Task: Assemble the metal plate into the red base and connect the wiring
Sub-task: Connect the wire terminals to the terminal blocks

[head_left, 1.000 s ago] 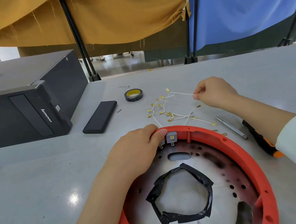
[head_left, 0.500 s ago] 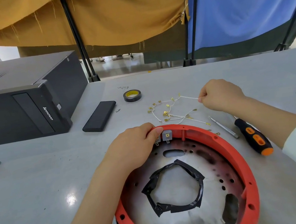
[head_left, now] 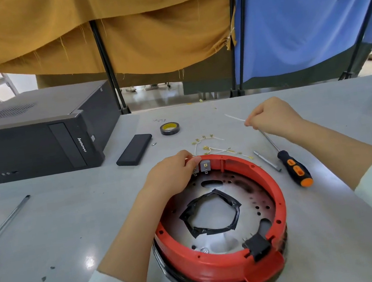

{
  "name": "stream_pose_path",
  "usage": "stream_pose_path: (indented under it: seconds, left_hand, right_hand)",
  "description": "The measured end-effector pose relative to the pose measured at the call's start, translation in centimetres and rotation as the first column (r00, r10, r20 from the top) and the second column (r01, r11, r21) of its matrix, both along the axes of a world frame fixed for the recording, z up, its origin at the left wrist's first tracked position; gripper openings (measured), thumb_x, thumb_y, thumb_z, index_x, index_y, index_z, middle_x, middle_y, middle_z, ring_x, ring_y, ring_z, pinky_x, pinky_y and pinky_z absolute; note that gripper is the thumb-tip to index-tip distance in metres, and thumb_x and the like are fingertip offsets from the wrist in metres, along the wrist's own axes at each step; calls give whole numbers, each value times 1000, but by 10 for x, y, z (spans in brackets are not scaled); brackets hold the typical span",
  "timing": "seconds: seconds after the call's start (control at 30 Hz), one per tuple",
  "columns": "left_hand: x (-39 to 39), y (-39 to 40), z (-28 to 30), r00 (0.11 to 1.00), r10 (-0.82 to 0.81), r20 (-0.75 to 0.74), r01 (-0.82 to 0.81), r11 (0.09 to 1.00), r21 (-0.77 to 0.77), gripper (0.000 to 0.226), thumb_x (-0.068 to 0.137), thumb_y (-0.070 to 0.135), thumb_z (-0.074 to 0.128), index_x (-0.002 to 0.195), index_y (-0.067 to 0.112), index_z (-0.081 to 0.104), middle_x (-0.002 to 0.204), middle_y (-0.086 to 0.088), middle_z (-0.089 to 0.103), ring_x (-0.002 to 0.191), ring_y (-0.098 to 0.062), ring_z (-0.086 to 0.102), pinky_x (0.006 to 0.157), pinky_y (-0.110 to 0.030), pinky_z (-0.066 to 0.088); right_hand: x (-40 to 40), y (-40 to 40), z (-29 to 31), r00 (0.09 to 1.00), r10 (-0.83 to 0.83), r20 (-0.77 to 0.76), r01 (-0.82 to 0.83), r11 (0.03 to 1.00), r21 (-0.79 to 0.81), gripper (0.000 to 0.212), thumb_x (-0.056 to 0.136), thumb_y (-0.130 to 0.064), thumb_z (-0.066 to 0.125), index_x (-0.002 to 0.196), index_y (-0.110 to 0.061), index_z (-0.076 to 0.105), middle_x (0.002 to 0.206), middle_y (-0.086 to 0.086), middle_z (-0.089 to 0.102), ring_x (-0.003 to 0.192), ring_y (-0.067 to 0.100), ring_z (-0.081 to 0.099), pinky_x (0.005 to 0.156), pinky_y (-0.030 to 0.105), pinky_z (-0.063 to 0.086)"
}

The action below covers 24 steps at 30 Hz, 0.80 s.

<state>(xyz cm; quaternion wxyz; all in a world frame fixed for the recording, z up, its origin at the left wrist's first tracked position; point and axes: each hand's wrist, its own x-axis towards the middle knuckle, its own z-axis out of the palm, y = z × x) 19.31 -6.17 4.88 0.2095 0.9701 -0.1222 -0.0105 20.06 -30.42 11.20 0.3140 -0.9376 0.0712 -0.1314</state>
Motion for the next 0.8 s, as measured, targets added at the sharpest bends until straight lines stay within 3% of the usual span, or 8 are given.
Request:
stream_pose_path:
  seconds: [0.1, 0.17, 0.3, 0.33, 0.43, 0.53, 0.67, 0.8]
  left_hand:
    - [-5, -1, 7, 1000, 6, -23, -11, 969, -247, 56, 100, 50, 38, 149, 23, 31, 130, 3, 59, 115, -21, 57, 96, -38, 45]
    - [-8, -1, 16, 999, 49, -12, -48, 867, -496, 46, 102, 42, 36, 145, 23, 36, 118, 4, 62, 103, -18, 60, 89, -33, 45]
    - [-14, 5, 40, 960, 57, -274, -272, 432, -860, 31, 105, 41, 30, 118, 20, 47, 121, -8, 66, 103, -21, 62, 97, -33, 41]
    - [-16, 6, 43, 944, 13, -330, -312, 359, -880, 36, 104, 46, 31, 123, 18, 46, 118, -11, 66, 100, -23, 63, 96, -34, 43]
    - [-22, 10, 48, 905, -78, -418, -385, 266, -884, 57, 100, 54, 38, 141, 14, 37, 120, -17, 64, 105, -30, 65, 94, -37, 45]
    - [-27, 14, 53, 885, -134, -446, -415, 206, -886, 45, 99, 51, 44, 124, 14, 44, 115, -15, 64, 101, -32, 66, 91, -41, 50]
    - [-32, 21, 52, 868, -190, -458, -434, 157, -887, 25, 100, 27, 50, 114, 7, 57, 112, -16, 64, 96, -34, 68, 76, -40, 59]
    - [-41, 23, 56, 795, -383, -470, -533, -72, -843, 24, 97, 20, 47, 102, 1, 60, 126, -26, 56, 114, -47, 59, 81, -48, 58]
  right_hand:
    - [-12, 4, -2, 998, 63, -21, -62, 998, 31, 13, 88, -17, 63, 88, -14, 76, 75, -5, 65, 77, 12, 58, 74, 26, 42]
    - [-20, 9, -4, 995, 99, -7, -99, 995, 13, 13, 89, -19, 63, 87, -17, 76, 76, -6, 66, 76, 10, 57, 73, 25, 41]
    - [-39, 26, -10, 980, 182, 81, -168, 974, -152, 16, 91, -26, 60, 93, -21, 75, 89, -6, 69, 86, 14, 60, 77, 30, 48]
    - [-44, 31, -12, 970, 212, 116, -186, 961, -203, 17, 91, -27, 59, 95, -22, 75, 92, -5, 69, 88, 16, 60, 79, 31, 49]
    - [-58, 41, -14, 890, 377, 257, -242, 868, -434, 18, 92, -26, 58, 98, -21, 75, 87, -2, 63, 87, 21, 58, 74, 31, 40]
    - [-68, 43, -18, 802, 508, 313, -188, 712, -677, 18, 93, -23, 58, 97, -20, 75, 82, 0, 62, 86, 25, 57, 70, 29, 26]
    - [-74, 42, -20, 823, 495, 278, -193, 705, -682, 21, 95, -26, 52, 100, -22, 72, 90, -2, 64, 91, 22, 55, 71, 30, 29]
    - [-82, 44, -21, 853, 484, 195, -193, 640, -744, 24, 95, -28, 45, 100, -23, 68, 95, -5, 64, 96, 19, 54, 77, 32, 36]
